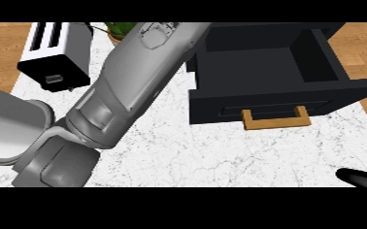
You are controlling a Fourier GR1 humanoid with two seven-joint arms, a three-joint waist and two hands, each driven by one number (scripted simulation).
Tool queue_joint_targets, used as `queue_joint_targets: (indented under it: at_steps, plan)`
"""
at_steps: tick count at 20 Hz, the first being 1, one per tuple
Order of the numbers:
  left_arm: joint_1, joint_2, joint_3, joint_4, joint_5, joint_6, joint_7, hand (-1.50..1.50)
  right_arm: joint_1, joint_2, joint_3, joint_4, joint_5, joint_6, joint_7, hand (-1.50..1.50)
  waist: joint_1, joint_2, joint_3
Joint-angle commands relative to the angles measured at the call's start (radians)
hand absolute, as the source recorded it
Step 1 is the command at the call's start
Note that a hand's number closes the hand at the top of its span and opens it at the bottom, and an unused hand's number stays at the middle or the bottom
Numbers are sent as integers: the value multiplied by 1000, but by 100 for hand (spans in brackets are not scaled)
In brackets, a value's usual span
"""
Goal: Pick up the can, place it into the drawer and close the drawer
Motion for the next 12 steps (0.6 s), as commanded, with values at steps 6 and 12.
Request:
queue_joint_targets:
  at_steps: [6,12]
  plan:
    - [-89,0,-91,128,85,104,-43,150,-5,3,12,27,13,4,-20,-150,-27,6,1]
    - [-89,0,-131,179,118,174,-77,-150,-29,-16,33,12,10,16,8,-150,-43,9,2]
